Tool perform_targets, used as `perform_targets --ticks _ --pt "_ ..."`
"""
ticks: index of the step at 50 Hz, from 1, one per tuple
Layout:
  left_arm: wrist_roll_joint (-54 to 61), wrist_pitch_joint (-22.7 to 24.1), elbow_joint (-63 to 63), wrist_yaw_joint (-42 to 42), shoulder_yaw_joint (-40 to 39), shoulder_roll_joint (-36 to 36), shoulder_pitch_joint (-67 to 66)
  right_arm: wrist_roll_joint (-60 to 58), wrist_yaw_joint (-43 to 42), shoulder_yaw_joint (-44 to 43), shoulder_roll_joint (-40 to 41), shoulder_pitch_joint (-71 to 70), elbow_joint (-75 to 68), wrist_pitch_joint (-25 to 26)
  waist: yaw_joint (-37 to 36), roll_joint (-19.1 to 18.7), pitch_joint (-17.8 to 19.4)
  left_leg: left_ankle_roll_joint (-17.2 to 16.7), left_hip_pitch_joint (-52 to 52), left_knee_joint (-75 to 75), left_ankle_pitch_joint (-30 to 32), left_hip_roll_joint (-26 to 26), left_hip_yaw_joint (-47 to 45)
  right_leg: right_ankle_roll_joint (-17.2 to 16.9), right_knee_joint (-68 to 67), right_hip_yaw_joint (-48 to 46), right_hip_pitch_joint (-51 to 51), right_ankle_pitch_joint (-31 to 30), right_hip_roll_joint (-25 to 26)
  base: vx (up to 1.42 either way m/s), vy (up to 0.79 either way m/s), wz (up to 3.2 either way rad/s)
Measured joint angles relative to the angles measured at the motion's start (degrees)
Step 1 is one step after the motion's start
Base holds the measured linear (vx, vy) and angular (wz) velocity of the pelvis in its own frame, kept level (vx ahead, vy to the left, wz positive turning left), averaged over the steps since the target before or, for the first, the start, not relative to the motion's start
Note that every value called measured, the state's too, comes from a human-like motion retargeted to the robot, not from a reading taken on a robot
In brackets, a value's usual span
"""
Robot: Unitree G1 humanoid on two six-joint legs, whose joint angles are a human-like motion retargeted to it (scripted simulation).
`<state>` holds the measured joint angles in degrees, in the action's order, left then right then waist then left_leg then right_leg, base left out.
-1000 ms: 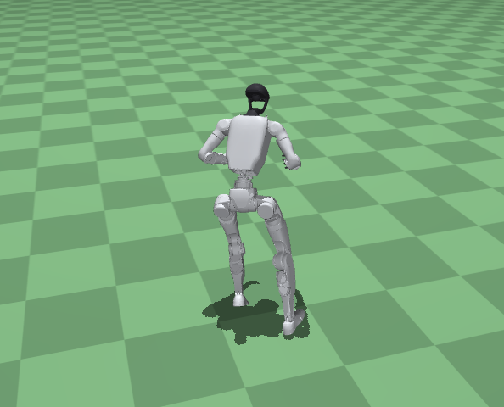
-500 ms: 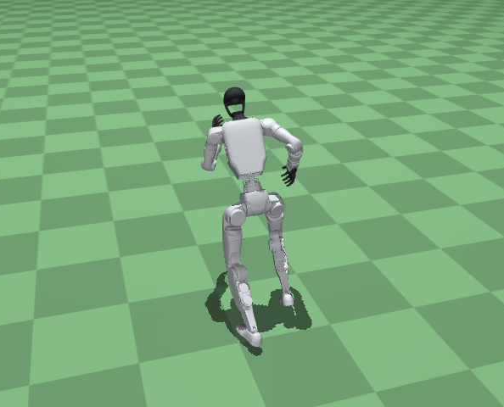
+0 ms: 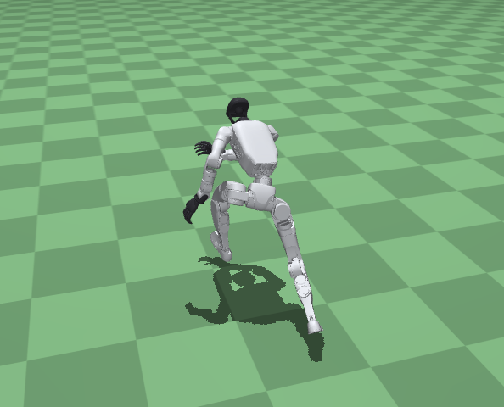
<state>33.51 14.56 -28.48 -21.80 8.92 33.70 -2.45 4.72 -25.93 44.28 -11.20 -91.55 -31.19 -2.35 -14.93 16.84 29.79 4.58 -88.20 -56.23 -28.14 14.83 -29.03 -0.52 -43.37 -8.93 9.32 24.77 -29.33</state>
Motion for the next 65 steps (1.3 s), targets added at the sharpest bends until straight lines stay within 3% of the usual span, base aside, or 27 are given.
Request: perform_targets --ticks 2,3,5,7,8,10,12,15,17,20,23,25,28,29,30,33,35,38,40,43,46,50,52,55,58,60,65 --pt "-0.60 -5.24 -9.20 8.94 3.07 -0.29 1.50 -4.48 2.37 -1.36 10.86 -3.82 0.89 2.42 -3.27 2.59 0.00 -3.90 5.77 20.12 4.06 -0.58 5.45 -2.25 3.20 7.84 -4.86 -10.51 2.20 2.51 0.21 -2.48" --pt "-0.55 -7.96 -12.88 13.06 3.59 0.14 1.97 -5.44 2.90 -3.38 17.20 -4.69 2.28 3.11 -4.68 3.16 0.00 -4.55 9.40 24.84 10.18 0.80 8.45 -1.74 0.49 11.24 -5.92 -11.30 3.91 2.49 0.40 -2.60" --pt "-1.44 -12.77 -18.79 20.09 2.90 1.60 3.97 -5.50 3.31 -7.08 27.95 -3.71 8.54 1.83 -5.15 3.89 0.00 -2.76 11.74 20.31 24.49 3.07 13.83 3.22 -14.04 12.14 -3.46 -7.97 4.94 2.35 0.56 -1.30" --pt "-4.52 -15.62 -21.43 21.07 3.75 3.73 8.61 -4.25 7.66 -6.66 32.09 2.42 18.77 -1.35 -0.50 5.49 0.00 0.89 8.53 3.18 17.92 0.10 15.15 7.80 -34.04 9.35 4.12 -2.95 1.55 2.14 0.60 1.50" --pt "-7.15 -15.95 -21.91 19.37 4.41 4.78 11.98 -3.57 10.54 -5.22 31.72 7.16 24.76 -2.67 2.27 5.77 0.00 1.21 7.01 -4.44 12.82 -1.87 14.98 7.99 -43.24 9.09 8.58 -0.18 1.60 2.04 0.45 2.53" --pt "-16.33 -15.00 -19.40 13.24 6.53 7.21 19.01 -0.64 16.63 -1.12 27.14 19.72 35.76 -4.92 6.84 4.93 0.00 2.03 10.00 -8.11 6.25 -6.93 14.93 7.07 -56.73 10.72 20.79 2.41 6.46 1.95 0.25 2.36" --pt "-24.25 -12.87 -8.91 -0.76 5.31 5.98 21.52 5.62 19.12 0.98 14.72 37.05 46.04 -7.33 6.80 0.53 0.00 3.98 16.94 -8.61 0.88 -8.71 15.64 5.18 -61.97 11.53 33.66 3.72 12.60 1.89 0.05 0.96" --pt "-24.50 -6.00 10.87 -15.41 1.91 6.14 20.65 14.81 20.39 -0.15 -2.17 59.38 54.35 -9.39 7.78 -4.22 0.00 4.49 29.52 -6.35 -2.64 -8.69 17.32 4.77 -55.49 7.55 50.99 3.06 17.27 1.92 -0.06 0.35" --pt "-23.12 -1.49 22.14 -13.09 -0.25 4.63 17.79 20.77 21.60 -6.43 -12.00 74.12 55.91 -10.31 9.38 -8.73 0.00 1.89 39.76 -1.84 -1.13 -8.75 20.19 2.57 -40.63 2.18 55.36 0.29 17.55 1.99 -0.15 0.81" --pt "-18.36 1.32 36.74 -4.12 -2.70 0.39 10.73 24.91 22.00 -19.09 -22.03 93.57 56.53 -9.82 12.37 -15.34 0.00 -2.65 53.91 4.69 6.32 -6.99 23.84 -2.48 -7.88 -3.99 55.20 -6.32 18.50 2.04 -0.31 1.07" --pt "-7.25 3.23 47.30 2.89 -4.73 -5.03 -2.03 19.66 27.05 -28.70 -26.65 104.70 52.33 -7.64 19.57 -18.96 0.00 -7.05 67.94 9.36 15.13 -6.69 28.44 -6.04 26.01 -4.00 48.29 -8.39 16.03 2.16 -0.55 1.88" --pt "4.50 3.15 50.75 8.22 -4.63 -8.85 -10.03 17.75 30.38 -33.05 -27.48 107.21 47.98 -5.94 23.15 -21.93 0.00 -8.94 76.29 10.18 20.37 -4.43 32.91 -7.00 36.67 -6.43 42.75 -7.20 12.67 2.18 -0.78 1.87" --pt "8.10 -1.41 48.41 16.59 -4.20 -10.45 -14.93 19.53 26.06 -38.05 -28.80 103.88 40.83 -8.72 22.06 -26.88 0.00 -6.71 83.22 0.52 19.03 -0.54 37.11 -8.07 30.79 -16.19 33.66 -21.18 6.79 2.04 -0.85 1.17" --pt "5.16 -2.71 46.08 16.97 -4.63 -10.10 -15.72 19.72 21.93 -39.36 -29.54 101.31 38.51 -9.74 19.95 -28.68 0.00 -5.24 84.87 -4.10 16.06 0.98 37.19 -7.83 21.90 -16.88 32.65 -22.04 5.75 1.93 -0.86 0.21" --pt "1.51 -3.89 43.32 16.40 -5.23 -9.61 -16.43 18.96 17.43 -40.65 -30.41 98.32 36.20 -10.48 17.37 -30.57 0.00 -3.71 86.42 -8.86 12.60 2.66 36.95 -7.26 10.84 -16.41 32.52 -20.02 5.15 1.78 -0.86 -0.57" --pt "-0.34 -6.93 26.61 5.20 -1.25 -10.76 -15.06 12.07 6.03 -39.18 -30.78 78.75 28.88 -7.83 9.48 -33.93 0.00 1.83 82.40 -25.32 2.05 1.82 34.15 -1.63 -7.26 -13.42 29.09 -3.82 9.19 1.50 -0.75 -1.29" --pt "5.66 -9.01 14.49 1.89 2.52 -10.68 -12.96 7.59 2.61 -35.38 -27.35 61.19 25.59 -5.11 6.63 -32.55 0.00 5.69 74.22 -33.00 -2.89 -3.00 31.61 0.98 -9.67 -11.64 25.71 0.83 11.18 1.27 -0.56 -1.19" --pt "11.83 -10.58 5.41 7.91 2.87 -5.57 -14.18 5.09 3.34 -26.33 -16.55 37.39 25.72 -4.54 4.37 -28.14 -0.41 7.01 59.67 -31.53 -2.83 -13.04 28.58 2.70 -8.14 -7.66 20.95 1.45 14.41 1.22 -0.40 -1.07" --pt "10.34 -8.67 3.75 9.18 1.81 -1.14 -17.64 4.66 4.74 -19.48 -8.68 25.83 27.49 -5.46 3.15 -24.66 -0.55 7.43 52.89 -22.61 -2.22 -16.19 25.32 1.93 -5.37 -5.01 16.44 -0.74 16.23 1.25 -0.29 -1.19" --pt "14.14 -5.79 5.05 8.21 -2.81 1.52 -22.90 6.90 5.26 -10.72 2.25 15.95 32.02 -7.18 -0.91 -19.19 -0.79 8.10 50.54 2.45 1.87 -14.94 17.70 -0.14 -0.69 -0.26 9.45 -5.36 18.24 1.31 -0.19 -1.64" --pt "23.19 -5.91 9.94 8.98 -10.34 2.02 -28.22 13.08 7.79 -5.14 11.85 14.32 38.66 -8.50 -7.90 -16.28 -2.09 2.80 55.83 33.28 8.18 -11.73 12.45 -2.22 3.01 6.73 1.03 -7.77 22.09 1.45 -0.01 -2.43" --pt "27.71 -5.67 21.80 10.11 -19.98 2.52 -35.52 21.39 18.02 0.78 18.92 24.20 49.83 -8.95 -16.11 -13.51 -6.23 -5.39 61.89 54.60 5.32 -6.92 12.56 -4.47 4.71 16.74 -11.38 -4.91 23.63 1.53 0.30 -2.42" --pt "27.76 -4.93 26.19 11.60 -22.73 1.31 -34.52 26.22 25.27 3.87 17.74 30.38 53.94 -7.34 -18.10 -12.09 -7.04 -4.88 62.39 51.33 8.66 -4.94 13.10 -3.16 -1.35 18.71 -13.42 -2.59 21.24 1.35 0.47 -1.91" --pt "22.43 -1.96 27.39 10.08 -23.69 -2.60 -27.45 27.91 33.79 6.59 13.74 40.07 55.75 -4.66 -16.87 -9.71 -7.44 -2.33 57.40 32.02 20.62 -2.88 11.52 1.71 -16.51 15.15 -11.50 2.74 13.80 1.11 0.49 -1.24" --pt "15.11 -1.07 20.53 2.22 -19.75 -6.30 -8.55 20.31 32.66 4.68 6.52 54.57 51.35 -5.43 -11.75 -7.86 -3.82 -0.45 53.70 9.85 8.59 -1.59 8.38 5.91 -33.14 10.74 -6.38 13.68 6.54 0.75 0.45 -0.60" --pt "9.89 -2.41 16.08 -1.47 -12.98 -8.41 8.22 17.05 30.18 -1.68 -1.85 68.06 49.42 -6.03 -7.94 -8.70 -2.05 1.09 54.56 3.17 4.38 -0.67 6.57 6.70 -40.24 10.66 -2.09 16.46 8.55 0.53 0.39 -0.50" --pt "0.90 0.73 30.36 -0.74 1.17 -3.88 30.33 31.15 32.54 -25.73 -27.25 93.76 57.07 -7.63 11.30 -12.52 -7.65 3.84 60.12 2.43 1.55 1.84 2.68 6.38 -36.35 1.60 8.66 17.41 13.09 0.39 0.32 -0.83"
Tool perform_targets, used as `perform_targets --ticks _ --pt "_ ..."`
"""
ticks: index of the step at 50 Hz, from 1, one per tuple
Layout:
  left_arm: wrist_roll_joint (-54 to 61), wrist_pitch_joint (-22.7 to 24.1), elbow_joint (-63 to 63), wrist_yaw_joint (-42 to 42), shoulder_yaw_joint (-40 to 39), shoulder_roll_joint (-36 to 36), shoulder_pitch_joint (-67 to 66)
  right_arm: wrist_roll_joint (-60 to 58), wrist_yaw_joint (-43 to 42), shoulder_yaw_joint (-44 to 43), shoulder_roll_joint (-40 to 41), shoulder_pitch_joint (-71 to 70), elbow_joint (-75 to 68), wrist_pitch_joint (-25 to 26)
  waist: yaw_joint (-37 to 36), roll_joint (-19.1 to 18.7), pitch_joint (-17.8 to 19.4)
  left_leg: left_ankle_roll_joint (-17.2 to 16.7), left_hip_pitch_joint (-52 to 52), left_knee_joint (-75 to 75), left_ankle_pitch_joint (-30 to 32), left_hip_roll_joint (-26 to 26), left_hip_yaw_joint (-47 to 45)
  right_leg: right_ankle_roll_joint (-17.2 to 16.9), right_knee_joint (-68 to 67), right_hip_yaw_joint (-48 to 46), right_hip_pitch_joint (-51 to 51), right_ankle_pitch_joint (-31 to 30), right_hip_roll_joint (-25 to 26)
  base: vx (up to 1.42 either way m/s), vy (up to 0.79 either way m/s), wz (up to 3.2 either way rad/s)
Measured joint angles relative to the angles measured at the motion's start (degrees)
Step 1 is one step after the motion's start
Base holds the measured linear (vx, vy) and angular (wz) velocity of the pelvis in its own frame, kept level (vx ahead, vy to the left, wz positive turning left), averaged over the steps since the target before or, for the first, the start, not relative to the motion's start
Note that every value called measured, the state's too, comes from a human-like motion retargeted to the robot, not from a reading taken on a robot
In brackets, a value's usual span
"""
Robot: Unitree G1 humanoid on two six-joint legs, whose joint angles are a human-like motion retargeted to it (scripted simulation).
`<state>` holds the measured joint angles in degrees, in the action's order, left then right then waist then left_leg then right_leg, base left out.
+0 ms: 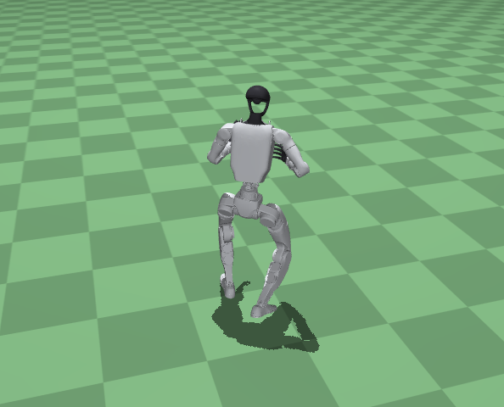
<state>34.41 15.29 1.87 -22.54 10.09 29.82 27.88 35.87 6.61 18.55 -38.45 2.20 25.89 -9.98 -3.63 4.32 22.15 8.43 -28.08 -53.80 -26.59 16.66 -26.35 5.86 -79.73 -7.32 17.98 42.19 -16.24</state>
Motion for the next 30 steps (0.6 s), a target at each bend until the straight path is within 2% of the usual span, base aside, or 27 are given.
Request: perform_targets --ticks 2,4,5,7,8,10,13,15,17,18,20,22,25,27,30 --pt "0.03 0.82 6.49 1.48 1.30 3.49 2.14 3.13 1.58 -6.72 -6.60 7.26 3.01 0.05 6.92 -0.97 -3.31 -0.10 3.92 3.35 1.63 0.30 -2.07 -1.14 8.31 -2.22 3.03 -2.72 1.27 0.37 0.20 -1.93" --pt "0.79 -0.04 11.69 5.33 0.73 4.98 1.52 5.13 3.36 -12.24 -9.57 15.70 5.59 0.18 10.42 -1.44 -6.73 0.00 8.74 7.73 4.99 -0.35 -3.93 -2.94 17.93 -1.58 4.88 -6.76 3.69 0.38 0.09 -2.76" --pt "1.57 -0.85 13.78 6.85 -0.05 5.19 1.04 6.04 4.12 -13.96 -9.83 19.33 6.21 0.38 11.03 -1.69 -8.18 0.54 11.03 9.86 7.08 -0.63 -4.70 -3.12 22.77 -0.51 5.95 -9.86 5.52 0.38 0.03 -3.42" --pt "0.55 -1.39 17.30 10.58 0.02 3.63 -2.95 6.86 5.78 -16.04 -8.11 25.74 5.56 1.21 10.49 -1.49 -10.94 0.68 16.15 14.37 11.65 -3.00 -4.34 -3.50 32.24 -2.85 4.65 -16.37 5.50 0.38 -0.01 -3.77" --pt "0.43 -1.51 18.56 10.89 0.28 2.80 -4.97 6.61 5.71 -16.04 -6.81 27.30 4.43 1.77 9.91 -1.62 -11.94 1.35 17.62 15.40 13.94 -4.09 -3.04 -2.47 36.87 -5.23 3.90 -18.98 5.47 0.36 -0.04 -3.99" --pt "0.38 -1.83 20.91 12.21 1.62 1.32 -10.67 5.54 3.21 -15.44 -4.18 29.33 1.63 2.02 8.60 -1.29 -13.83 1.40 19.81 15.37 17.96 -7.21 2.01 -3.09 46.32 -10.68 0.23 -20.98 5.70 0.35 -0.06 -4.07" --pt "1.02 -4.51 22.54 16.54 1.48 0.55 -19.95 -1.25 -1.37 -13.65 -2.07 28.62 -2.84 2.03 4.90 -1.17 -15.79 -2.19 19.13 8.50 21.51 -12.95 13.21 -3.16 53.88 -20.77 -5.74 -16.01 6.29 0.31 -0.06 -4.37" --pt "-1.95 -6.93 22.80 19.80 -0.64 -0.11 -25.81 -2.26 -3.88 -11.64 -0.54 26.12 -5.73 2.06 2.67 -2.26 -16.30 -6.30 16.79 0.70 22.83 -15.70 19.10 -3.19 54.11 -21.29 -7.04 -9.91 7.60 0.23 -0.02 -4.20" --pt "-9.54 -7.22 20.68 20.59 -3.11 -2.37 -31.43 -4.07 -3.73 -9.23 0.50 20.97 -10.48 1.81 2.40 -4.36 -14.83 -7.93 14.66 -10.61 20.34 -10.75 16.55 -2.08 49.62 -13.67 -5.85 -3.88 9.90 0.17 -0.01 -3.66" --pt "-12.18 -7.17 18.06 18.38 -3.37 -4.35 -33.30 -5.34 -4.73 -7.56 1.42 17.15 -13.64 1.87 2.61 -5.32 -13.17 -5.54 13.64 -16.29 17.22 -7.07 14.37 -1.69 46.59 -9.71 -4.94 -1.41 10.94 0.11 -0.04 -3.52" --pt "-11.47 -6.92 9.70 10.86 -2.25 -9.59 -35.31 -10.15 -9.49 -3.41 4.20 6.25 -20.99 2.24 3.29 -6.72 -8.35 -1.00 11.13 -25.33 10.11 -3.21 13.45 -1.45 41.10 -2.56 -3.51 1.84 13.41 0.08 -0.07 -3.60" --pt "-0.76 -4.40 0.71 3.49 -0.91 -13.62 -36.33 -9.96 -16.34 0.80 10.45 -6.04 -24.71 1.21 4.33 -6.15 -3.09 -0.77 7.79 -29.07 5.50 -6.35 16.95 -2.04 38.21 4.33 -3.49 2.62 16.10 0.13 -0.12 -3.57" --pt "8.96 -1.32 -3.51 0.70 -0.97 -10.74 -42.74 -10.20 -16.36 3.71 17.98 -19.34 -18.73 -0.02 3.94 -2.79 0.87 -0.55 2.08 -27.82 0.43 -12.82 20.67 -3.87 39.68 13.94 -5.61 0.90 18.92 0.31 -0.21 -3.02" --pt "9.20 -0.99 0.48 3.24 -3.29 -3.95 -49.78 -11.82 -15.45 3.99 19.31 -25.47 -9.29 -1.03 0.60 0.09 0.60 1.22 -0.65 -21.21 -2.16 -14.65 19.16 -6.15 46.14 19.88 -8.87 -2.77 18.98 0.54 -0.27 -2.54" --pt "8.29 -0.53 9.52 9.12 -9.45 6.97 -61.02 -17.06 -16.69 1.03 18.83 -31.65 4.87 -2.05 -8.25 5.71 -1.74 1.92 -0.84 -1.75 -2.58 -16.71 13.23 -10.77 60.36 27.53 -15.12 -14.23 16.31 0.71 -0.28 -2.54"
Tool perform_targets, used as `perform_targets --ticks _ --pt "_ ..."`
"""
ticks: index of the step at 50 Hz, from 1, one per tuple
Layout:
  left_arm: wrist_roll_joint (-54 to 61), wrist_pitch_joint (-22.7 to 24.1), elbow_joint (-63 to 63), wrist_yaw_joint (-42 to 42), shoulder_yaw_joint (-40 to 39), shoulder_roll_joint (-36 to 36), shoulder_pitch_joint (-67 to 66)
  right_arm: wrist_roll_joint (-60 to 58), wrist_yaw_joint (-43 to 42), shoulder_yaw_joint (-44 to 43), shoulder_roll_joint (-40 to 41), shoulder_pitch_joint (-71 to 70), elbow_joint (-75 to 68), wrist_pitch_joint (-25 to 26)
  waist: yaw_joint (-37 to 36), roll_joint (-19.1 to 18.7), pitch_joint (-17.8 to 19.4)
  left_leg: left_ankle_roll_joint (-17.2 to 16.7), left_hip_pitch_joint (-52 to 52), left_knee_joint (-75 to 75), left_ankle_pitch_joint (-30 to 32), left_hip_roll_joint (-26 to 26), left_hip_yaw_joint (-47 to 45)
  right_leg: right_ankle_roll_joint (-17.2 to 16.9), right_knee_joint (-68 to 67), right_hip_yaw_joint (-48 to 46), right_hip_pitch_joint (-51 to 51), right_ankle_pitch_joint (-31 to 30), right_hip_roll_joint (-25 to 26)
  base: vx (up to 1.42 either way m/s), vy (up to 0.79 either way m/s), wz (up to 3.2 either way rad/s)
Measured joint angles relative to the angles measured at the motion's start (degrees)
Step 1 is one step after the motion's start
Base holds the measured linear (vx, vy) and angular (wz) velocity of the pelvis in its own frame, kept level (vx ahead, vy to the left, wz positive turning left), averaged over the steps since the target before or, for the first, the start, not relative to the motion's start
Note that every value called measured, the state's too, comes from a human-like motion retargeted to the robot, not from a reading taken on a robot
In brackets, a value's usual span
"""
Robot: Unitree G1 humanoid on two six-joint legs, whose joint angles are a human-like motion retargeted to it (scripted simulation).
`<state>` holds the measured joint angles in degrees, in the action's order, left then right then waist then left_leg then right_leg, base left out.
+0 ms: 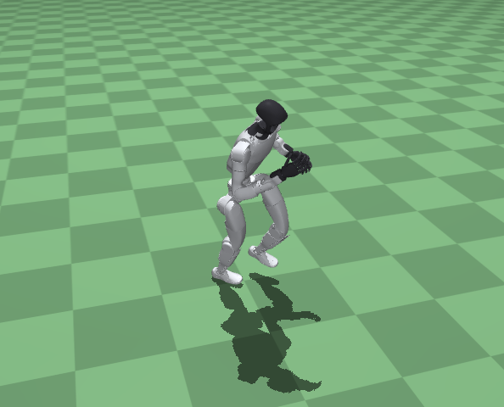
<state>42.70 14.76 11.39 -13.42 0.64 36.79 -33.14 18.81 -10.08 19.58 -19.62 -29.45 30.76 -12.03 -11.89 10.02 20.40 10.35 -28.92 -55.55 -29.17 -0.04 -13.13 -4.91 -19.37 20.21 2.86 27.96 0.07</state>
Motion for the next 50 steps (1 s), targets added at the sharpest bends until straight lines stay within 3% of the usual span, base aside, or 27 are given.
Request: perform_targets --ticks 2,4,7,10,12,15,17,19,21,23,25,27,28,29,30,33,35,38,40,43,47,50 --pt "2.35 0.45 3.90 4.47 -4.37 4.05 -5.50 1.44 1.40 -1.40 -0.49 -1.60 6.96 -0.98 -6.08 3.29 -1.86 -1.50 2.31 17.11 1.23 -0.96 -4.17 -3.62 7.65 2.83 -3.37 -9.98 -1.61 0.79 -0.23 -2.62" --pt "-3.35 1.11 5.29 5.09 -7.80 7.29 -8.16 2.15 1.23 -1.51 -1.35 -2.41 10.82 -2.31 -9.61 4.76 -2.91 -5.09 5.04 32.45 2.59 -2.52 -4.29 -6.07 13.31 4.86 -6.85 -17.76 -1.88 0.81 -0.13 -2.36" --pt "-7.30 -0.58 5.78 9.28 -9.06 6.93 -5.97 2.63 2.38 0.34 -2.63 0.41 12.50 -3.53 -9.29 2.74 -1.48 -10.54 10.64 42.93 5.95 -3.92 0.20 -5.17 12.39 3.29 -12.02 -20.97 -0.09 0.83 -0.03 -1.47" --pt "-12.02 -5.15 4.55 13.42 -4.16 3.53 5.68 5.38 9.27 2.09 -4.39 10.08 10.19 -1.97 -6.40 -2.75 2.73 -9.33 17.06 37.29 2.07 -0.35 2.35 -1.48 -8.92 -11.24 -9.63 -13.30 1.25 0.82 0.05 -0.84" --pt "-18.64 -4.40 4.20 6.65 1.13 0.11 19.02 4.83 7.85 4.40 -5.22 18.66 3.72 -1.72 -5.44 -3.81 3.94 -7.13 17.60 30.27 -4.52 2.38 1.29 2.68 -29.97 -20.74 -0.14 -4.88 -3.34 0.78 0.06 -0.92" --pt "-25.86 -1.02 7.07 -7.47 5.66 -7.37 43.35 -0.37 -2.16 4.36 -8.83 35.01 -7.35 -2.27 -1.53 -2.99 2.06 -4.16 14.70 21.68 -10.83 4.00 -0.11 5.10 -51.39 -26.90 16.35 2.96 -10.14 0.82 0.03 -0.28" --pt "-29.81 -0.19 9.21 -10.74 5.45 -13.62 60.25 0.29 -2.85 -1.72 -15.30 46.94 -6.94 -4.16 4.17 -5.19 0.30 -5.98 16.94 25.22 -9.71 5.08 1.03 4.24 -52.09 -29.42 22.87 4.09 -9.98 0.90 0.01 0.58" --pt "-33.10 0.89 11.66 -15.49 5.19 -17.02 73.40 3.18 -0.08 -9.68 -24.59 56.31 -2.75 -6.45 12.28 -8.75 -1.62 -7.99 19.50 29.63 -5.50 6.94 3.02 2.44 -46.09 -31.94 27.26 3.52 -8.62 1.02 -0.07 1.02" --pt "-32.78 3.85 15.31 -22.21 7.01 -15.85 80.42 5.85 3.84 -17.21 -33.85 62.95 1.37 -7.34 22.01 -12.23 -3.53 -10.10 20.92 30.76 0.93 9.14 5.09 0.35 -36.32 -34.17 30.13 1.37 -8.27 1.15 -0.21 0.94" --pt "-31.43 5.76 18.12 -24.55 9.79 -12.08 83.07 9.09 7.72 -20.42 -39.24 64.32 2.57 -6.59 28.20 -15.33 -5.08 -13.37 23.37 35.52 10.88 11.58 4.85 1.63 -17.75 -34.64 30.83 -2.62 -5.57 1.13 -0.37 -0.19" --pt "-25.30 7.27 20.32 -21.12 11.35 -8.93 82.53 11.76 11.41 -20.76 -40.14 63.20 1.36 -4.13 32.91 -16.43 -4.19 -15.03 28.08 39.06 19.71 11.93 5.21 0.69 1.93 -35.75 27.56 -7.90 -4.65 1.22 -0.41 -0.36" --pt "12.05 16.19 26.57 -8.63 14.79 -13.81 77.84 14.63 10.53 -16.00 -35.67 58.25 -1.52 -1.17 35.88 -14.78 1.07 -14.10 36.37 41.10 25.53 10.42 6.91 -2.35 12.97 -37.91 21.39 -12.04 -5.49 1.31 -0.37 -0.27" --pt "19.58 15.28 26.40 -3.95 15.07 -14.94 75.15 15.91 9.99 -13.84 -32.95 56.23 -2.70 -0.46 36.42 -13.94 3.22 -12.69 38.89 39.58 27.33 9.47 8.11 -3.25 14.46 -38.65 19.20 -14.32 -6.08 1.33 -0.33 -0.51" --pt "5.88 10.54 22.83 -4.16 13.77 -12.68 71.82 16.81 11.19 -12.54 -30.99 54.59 -3.91 -0.30 36.47 -13.66 3.44 -12.12 37.83 33.73 27.50 9.01 8.74 -3.16 10.41 -38.93 19.85 -13.87 -6.95 1.35 -0.30 -0.65" --pt "-18.44 3.89 17.57 -6.81 11.68 -8.73 68.16 17.53 13.26 -11.66 -29.41 53.13 -5.13 -0.42 36.28 -13.65 2.71 -11.97 34.97 25.71 26.86 8.80 9.08 -2.57 3.59 -38.99 21.91 -12.04 -7.96 1.33 -0.29 -1.05" --pt "-23.88 0.81 8.30 -11.11 12.98 -11.62 52.46 11.70 10.94 -4.88 -23.77 36.11 -13.56 1.53 30.58 -15.05 4.58 -9.71 27.60 1.62 18.44 10.75 5.18 2.27 -12.68 -34.13 23.49 0.26 -5.51 1.27 -0.24 -1.70" --pt "-15.46 3.07 2.03 -13.92 12.88 -15.81 40.50 2.76 6.84 -0.94 -19.50 19.56 -17.46 2.11 25.84 -14.98 4.89 -7.66 21.83 -11.75 12.12 11.85 1.49 4.21 -19.41 -30.17 23.35 5.59 -4.10 1.25 -0.10 -1.99" --pt "-17.01 2.36 1.66 -10.00 8.10 -12.87 21.42 -4.02 5.26 0.37 -11.87 -2.36 -14.33 1.05 16.52 -13.10 3.68 -2.11 11.14 -20.74 5.82 11.38 -1.90 6.33 -14.70 -24.64 17.44 6.09 -3.09 1.27 0.02 -1.84" --pt "-15.73 3.56 5.77 -8.29 5.15 -8.15 9.59 -4.18 2.08 0.99 -8.87 -11.48 -9.38 -0.03 8.29 -10.22 2.22 0.09 4.93 -19.33 3.44 10.44 -4.69 5.91 -8.66 -20.81 12.32 2.39 -4.55 1.37 0.12 -1.54" --pt "-10.00 3.21 10.02 -3.69 -0.21 -1.52 -2.53 -3.24 -1.14 0.56 -9.48 -15.11 -0.70 -1.64 -3.22 -3.78 -0.05 -0.13 -1.90 -4.14 3.47 5.85 -7.61 2.36 2.47 -17.55 4.85 -10.09 -10.63 1.46 0.29 -0.99" --pt "-1.41 -1.21 9.66 4.09 -4.60 -0.18 -5.78 0.00 1.81 -0.08 -9.87 -8.25 8.35 -2.37 -12.47 1.94 -0.57 -4.38 -2.37 29.97 7.19 1.34 -8.90 -3.06 13.90 -18.16 -5.72 -30.19 -15.80 1.52 0.42 -0.35" --pt "-0.33 -6.61 9.35 15.45 -5.91 -2.63 -0.04 2.22 6.35 1.42 -9.33 2.07 12.25 -1.68 -16.85 -0.08 1.82 -10.24 3.60 47.99 8.86 3.62 -15.03 -6.33 16.59 -18.38 -16.81 -38.06 -13.99 1.56 0.43 -0.07"
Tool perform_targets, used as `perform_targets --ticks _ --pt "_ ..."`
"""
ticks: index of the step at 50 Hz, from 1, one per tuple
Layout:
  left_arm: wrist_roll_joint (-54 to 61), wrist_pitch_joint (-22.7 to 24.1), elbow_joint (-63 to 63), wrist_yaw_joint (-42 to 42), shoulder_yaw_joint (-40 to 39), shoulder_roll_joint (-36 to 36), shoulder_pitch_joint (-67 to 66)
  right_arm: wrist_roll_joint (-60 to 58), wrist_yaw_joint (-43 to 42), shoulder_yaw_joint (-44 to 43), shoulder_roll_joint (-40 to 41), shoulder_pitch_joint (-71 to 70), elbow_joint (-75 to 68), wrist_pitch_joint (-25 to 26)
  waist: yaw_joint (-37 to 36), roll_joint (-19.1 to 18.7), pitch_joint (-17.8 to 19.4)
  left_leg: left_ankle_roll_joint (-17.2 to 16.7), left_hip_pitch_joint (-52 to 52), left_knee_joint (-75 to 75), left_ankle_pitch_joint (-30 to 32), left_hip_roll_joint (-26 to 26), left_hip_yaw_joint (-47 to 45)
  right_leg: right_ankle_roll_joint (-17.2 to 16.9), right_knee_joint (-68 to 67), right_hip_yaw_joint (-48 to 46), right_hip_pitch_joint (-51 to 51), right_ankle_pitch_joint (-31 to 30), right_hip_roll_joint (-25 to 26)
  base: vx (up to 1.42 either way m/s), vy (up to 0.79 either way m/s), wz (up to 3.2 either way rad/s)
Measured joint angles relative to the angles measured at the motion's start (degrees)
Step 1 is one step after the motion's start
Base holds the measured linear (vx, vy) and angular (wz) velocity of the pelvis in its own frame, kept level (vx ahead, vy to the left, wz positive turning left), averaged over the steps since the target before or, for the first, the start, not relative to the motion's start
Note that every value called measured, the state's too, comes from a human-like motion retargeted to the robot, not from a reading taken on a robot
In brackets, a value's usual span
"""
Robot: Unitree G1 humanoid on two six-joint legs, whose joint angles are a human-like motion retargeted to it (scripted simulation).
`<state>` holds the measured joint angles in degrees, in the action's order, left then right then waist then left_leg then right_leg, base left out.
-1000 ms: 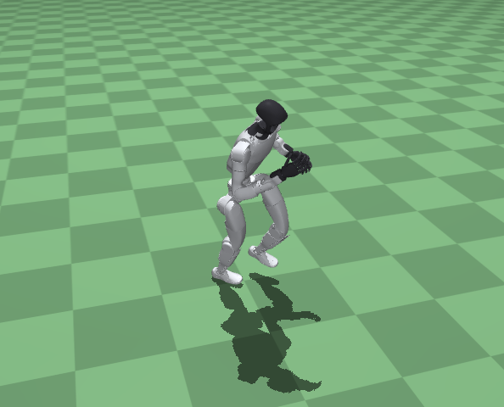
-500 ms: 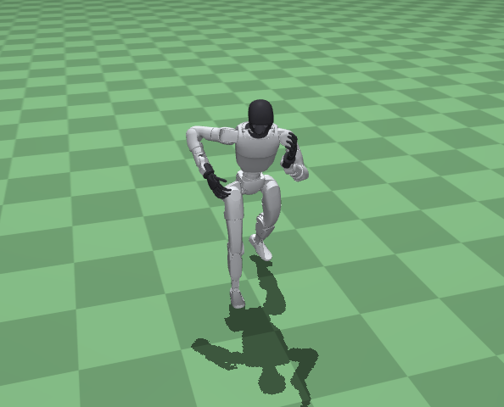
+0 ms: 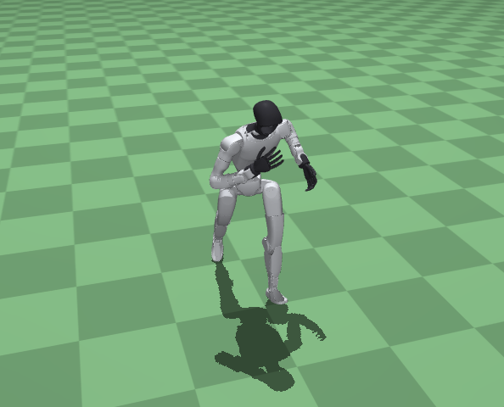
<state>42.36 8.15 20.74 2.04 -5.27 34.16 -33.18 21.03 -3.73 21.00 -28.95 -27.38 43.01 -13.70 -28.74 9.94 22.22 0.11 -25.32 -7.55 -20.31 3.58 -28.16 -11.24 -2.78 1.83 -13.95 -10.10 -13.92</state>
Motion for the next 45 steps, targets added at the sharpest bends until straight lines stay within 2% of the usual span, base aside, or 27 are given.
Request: perform_targets --ticks 2,3,5,6,7,9,10,11,14,17,18,20,22,23,25,27,29,31,33,34,35,37,40,43,45 --pt "-1.32 -4.13 -0.72 6.70 0.42 -2.60 8.24 1.20 3.86 0.59 -0.11 7.27 0.13 0.65 -0.20 -2.86 3.09 -0.90 3.32 -2.59 1.43 1.61 -1.82 2.18 -3.23 0.15 -6.95 0.69 1.80 1.55 0.42 0.63" --pt "-2.20 -6.14 -1.84 9.52 1.15 -4.28 13.21 2.21 5.58 0.55 0.02 11.27 -0.84 1.13 0.37 -4.00 4.77 0.46 4.26 -9.00 -0.98 2.26 -0.40 3.50 -7.51 -0.53 -9.20 2.51 2.40 1.56 0.41 0.94" --pt "-8.44 -8.09 -6.35 9.80 3.90 -7.18 23.87 4.71 6.07 0.77 1.23 19.75 -6.23 1.79 2.02 -4.53 6.01 3.79 4.49 -24.98 -11.24 3.73 3.23 4.61 -24.92 -3.81 -6.99 8.54 2.69 1.55 0.37 0.97" --pt "-14.03 -7.66 -9.60 5.29 5.70 -8.27 30.39 4.86 4.52 0.89 2.28 23.13 -10.92 2.77 3.46 -2.80 6.06 5.38 4.83 -29.44 -15.14 3.03 3.81 5.39 -36.59 -4.96 -2.05 13.00 1.26 1.49 0.30 0.92" --pt "-19.70 -7.32 -12.46 0.53 7.16 -9.32 36.85 5.10 3.07 0.69 3.13 26.43 -15.05 3.64 5.45 -0.76 5.54 6.78 5.15 -32.51 -18.28 2.03 4.25 6.28 -47.35 -5.66 3.49 17.55 -0.03 1.43 0.24 0.96" --pt "-28.55 -6.40 -14.86 -9.09 7.64 -11.29 48.55 6.61 2.09 -1.94 2.93 33.11 -18.34 3.99 13.09 3.50 1.39 8.12 6.17 -31.34 -20.51 -0.73 5.29 8.64 -62.22 -6.02 16.47 26.33 -1.17 1.42 0.18 1.27" --pt "-30.17 -5.37 -14.37 -13.03 6.80 -12.30 53.51 8.03 3.13 -4.21 1.72 36.85 -17.24 3.22 18.38 4.57 -1.56 8.16 7.14 -29.04 -20.57 -1.66 6.50 9.91 -66.66 -6.91 22.49 30.02 -0.81 1.47 0.12 1.60" --pt "-27.84 -3.61 -12.25 -14.92 5.13 -12.79 57.03 11.28 6.02 -7.71 -1.27 40.63 -13.85 2.21 24.78 3.21 -4.39 7.08 9.26 -25.47 -19.16 -1.21 8.52 10.95 -67.07 -9.51 26.79 32.24 0.28 1.51 0.06 1.68" --pt "-21.98 2.65 -6.11 -23.06 2.58 -12.69 63.96 18.98 11.62 -18.05 -11.20 50.03 -6.53 0.61 42.31 -4.63 -10.42 3.02 16.27 -14.98 -9.93 2.81 14.24 11.98 -59.22 -16.42 37.26 35.21 5.31 1.59 -0.11 1.46" --pt "-25.37 8.55 -0.90 -33.49 5.99 -8.85 66.95 17.72 10.13 -21.46 -17.69 54.46 -6.59 -0.11 52.93 -11.92 -11.64 -1.26 24.61 -4.94 6.99 7.29 16.65 10.40 -39.09 -17.04 43.64 31.96 11.21 1.66 -0.33 0.52" --pt "-27.40 9.58 0.98 -34.64 7.72 -7.66 67.60 16.06 9.80 -20.79 -18.71 54.68 -7.66 -0.04 55.20 -13.36 -10.75 -2.71 28.23 -1.67 12.94 8.11 16.96 9.90 -30.49 -16.70 43.81 30.39 12.34 1.69 -0.35 0.24" --pt "-28.55 10.60 5.16 -30.14 9.83 -5.92 67.84 12.39 11.00 -18.63 -19.37 53.68 -10.46 0.71 59.41 -14.59 -7.20 -5.28 36.15 2.74 22.14 8.56 18.93 8.90 -14.30 -18.69 41.45 28.54 11.99 1.71 -0.32 0.33" --pt "-23.88 10.16 9.18 -18.72 9.36 -5.29 65.19 7.70 14.46 -16.25 -18.33 49.86 -14.05 2.51 62.23 -13.24 -1.97 -4.11 43.31 1.27 22.49 6.34 25.49 6.75 -6.07 -22.92 37.69 26.38 9.22 1.72 -0.28 0.10" --pt "-20.04 9.20 10.86 -12.16 8.48 -5.24 62.63 4.75 16.81 -14.88 -17.44 46.67 -16.24 3.70 62.89 -11.98 0.91 -2.39 45.77 -2.50 19.83 4.27 29.63 6.05 -5.79 -23.63 35.78 24.73 7.87 1.72 -0.28 -0.46" --pt "-13.66 5.62 11.72 -1.03 7.70 -5.90 55.31 -0.73 21.68 -12.09 -15.15 39.82 -21.06 6.34 61.73 -10.95 5.31 -0.49 45.12 -17.62 15.24 0.89 31.99 8.16 -14.59 -21.05 34.37 27.39 6.72 1.71 -0.27 -1.02" --pt "-13.55 2.48 6.76 0.62 10.09 -8.07 45.85 -3.49 20.38 -8.21 -11.69 33.39 -28.22 8.25 57.79 -13.78 5.39 -0.35 33.56 -43.70 9.45 3.56 25.08 11.71 -35.53 -17.82 40.66 38.99 6.50 1.67 -0.22 -1.18" --pt "-19.25 1.65 -3.90 -7.05 12.70 -11.03 37.86 -6.06 10.01 -2.94 -5.94 24.27 -37.73 9.31 52.49 -14.89 7.05 5.73 24.21 -63.03 1.24 5.33 20.59 13.55 -40.98 -15.44 38.22 45.89 7.19 1.57 -0.15 -1.13" --pt "-23.41 0.83 -14.04 -20.61 13.36 -14.33 29.61 -9.52 -1.48 -0.10 -0.76 13.17 -43.59 10.63 45.17 -16.11 7.02 10.41 10.89 -79.32 -6.72 6.11 17.60 15.16 -44.31 -12.74 37.17 50.29 7.96 1.56 -0.05 -1.54" --pt "-22.68 0.08 -18.59 -31.01 10.66 -15.71 19.48 -11.89 -6.92 -0.67 3.65 2.58 -42.45 11.30 36.48 -15.19 6.49 12.88 -2.64 -87.53 -10.36 5.12 14.71 16.03 -44.69 -8.59 34.80 51.87 7.79 1.63 0.07 -2.01" --pt "-21.22 0.25 -18.45 -33.02 8.22 -14.67 13.80 -11.56 -7.75 -1.62 5.62 -1.66 -39.88 10.62 31.95 -13.73 6.18 12.83 -8.99 -88.18 -10.85 4.83 13.24 15.72 -43.85 -6.31 33.04 51.11 7.00 1.70 0.18 -2.09" --pt "-19.57 0.62 -17.60 -33.85 5.47 -12.98 8.01 -10.68 -8.14 -2.67 7.52 -5.52 -36.84 9.57 27.39 -11.97 5.86 12.36 -15.21 -87.74 -11.02 4.73 11.78 15.14 -42.65 -4.04 31.13 49.80 5.97 1.75 0.27 -1.92" --pt "-17.48 0.36 -14.03 -26.73 -1.57 -7.69 -1.42 -8.54 -7.87 -4.17 8.78 -9.01 -29.10 7.05 18.66 -7.22 5.51 10.90 -25.83 -80.62 -9.44 6.65 8.97 12.67 -37.58 -0.51 26.84 43.22 2.61 1.79 0.38 -1.50" --pt "-16.00 -4.72 -7.62 -8.91 -13.28 -1.64 -10.35 -10.60 -5.87 -6.20 5.78 -4.43 -13.39 5.88 7.55 1.26 6.12 9.06 -35.49 -59.04 -3.78 10.48 2.59 8.24 -28.04 2.02 20.81 27.64 -4.01 1.84 0.52 -0.80" --pt "-14.15 -9.95 -2.78 5.03 -22.12 -3.48 -14.80 -10.50 -3.08 -7.37 1.38 11.14 3.39 2.03 -0.76 6.06 7.47 3.54 -35.35 -27.03 -0.83 12.48 -1.12 2.63 -17.59 0.76 12.49 11.11 -8.46 1.91 0.66 -1.16" --pt "-10.63 -12.22 -1.29 12.37 -26.42 -6.90 -15.68 -3.56 0.24 -5.47 -0.30 22.28 9.56 -1.32 -5.08 6.49 7.57 -0.77 -32.88 -10.14 0.05 14.99 1.67 -0.47 -13.55 0.01 6.34 5.76 -9.23 1.93 0.84 -1.82"
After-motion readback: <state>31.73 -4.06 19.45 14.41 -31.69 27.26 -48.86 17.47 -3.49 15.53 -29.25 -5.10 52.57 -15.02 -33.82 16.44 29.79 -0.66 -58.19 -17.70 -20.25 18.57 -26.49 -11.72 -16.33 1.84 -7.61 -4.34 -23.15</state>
